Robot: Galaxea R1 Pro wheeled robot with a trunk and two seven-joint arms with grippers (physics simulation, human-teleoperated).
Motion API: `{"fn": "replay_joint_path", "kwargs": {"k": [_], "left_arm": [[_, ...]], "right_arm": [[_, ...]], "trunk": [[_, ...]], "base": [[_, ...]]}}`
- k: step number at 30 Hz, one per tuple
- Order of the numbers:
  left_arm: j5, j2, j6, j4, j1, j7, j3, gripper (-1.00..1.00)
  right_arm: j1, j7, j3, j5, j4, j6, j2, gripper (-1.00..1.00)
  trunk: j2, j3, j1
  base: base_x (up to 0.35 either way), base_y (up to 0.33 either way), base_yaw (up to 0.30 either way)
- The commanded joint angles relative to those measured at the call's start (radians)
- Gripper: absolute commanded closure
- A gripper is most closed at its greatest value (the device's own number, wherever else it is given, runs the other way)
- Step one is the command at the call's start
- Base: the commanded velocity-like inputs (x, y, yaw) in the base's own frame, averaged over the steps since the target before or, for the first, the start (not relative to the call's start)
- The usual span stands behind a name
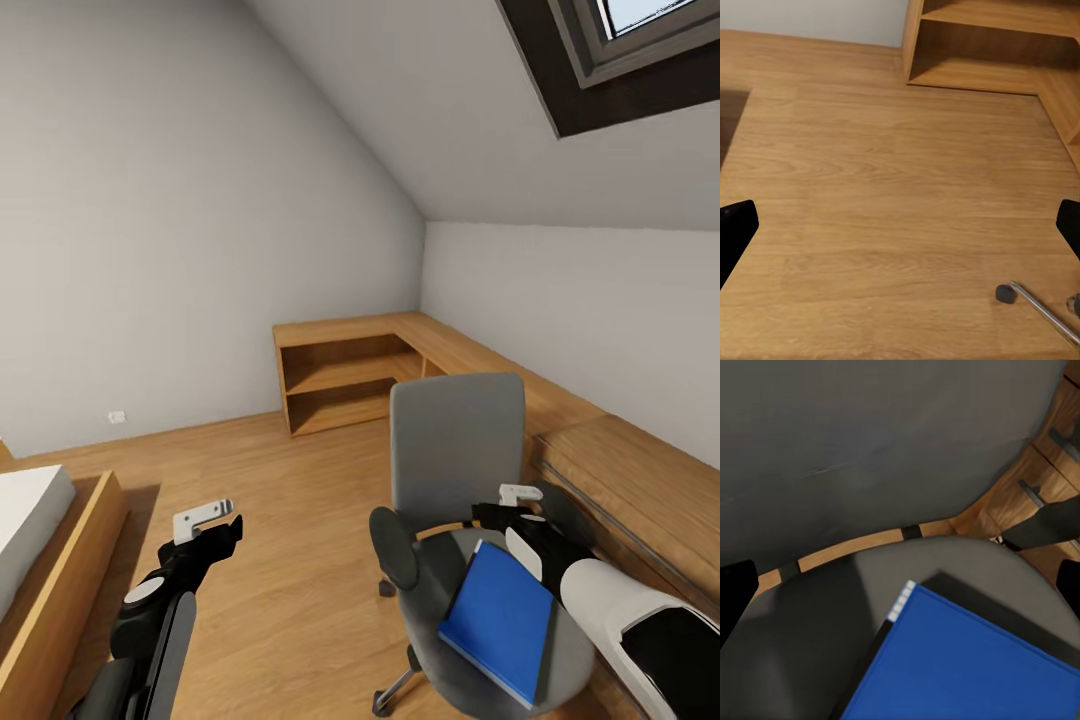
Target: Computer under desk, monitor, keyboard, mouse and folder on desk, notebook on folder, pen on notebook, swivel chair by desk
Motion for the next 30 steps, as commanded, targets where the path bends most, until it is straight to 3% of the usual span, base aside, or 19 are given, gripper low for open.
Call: {"fn": "replay_joint_path", "kwargs": {"k": [1,30], "left_arm": [[0.006,-0.001,0.005,-0.001,-0.001,0.005,0.001,-1.00],[0.006,-0.002,0.005,0.000,-0.001,0.005,0.000,-1.00]], "right_arm": [[0.000,-0.007,0.009,-0.006,-0.004,0.006,-0.001,-1.00],[0.000,-0.008,0.009,-0.005,0.000,0.006,0.000,-1.00]], "trunk": [[-0.008,-0.004,0.004],[-0.211,-0.095,0.115]], "base": [[0.000,0.000,0.000],[0.000,0.000,0.000]]}}
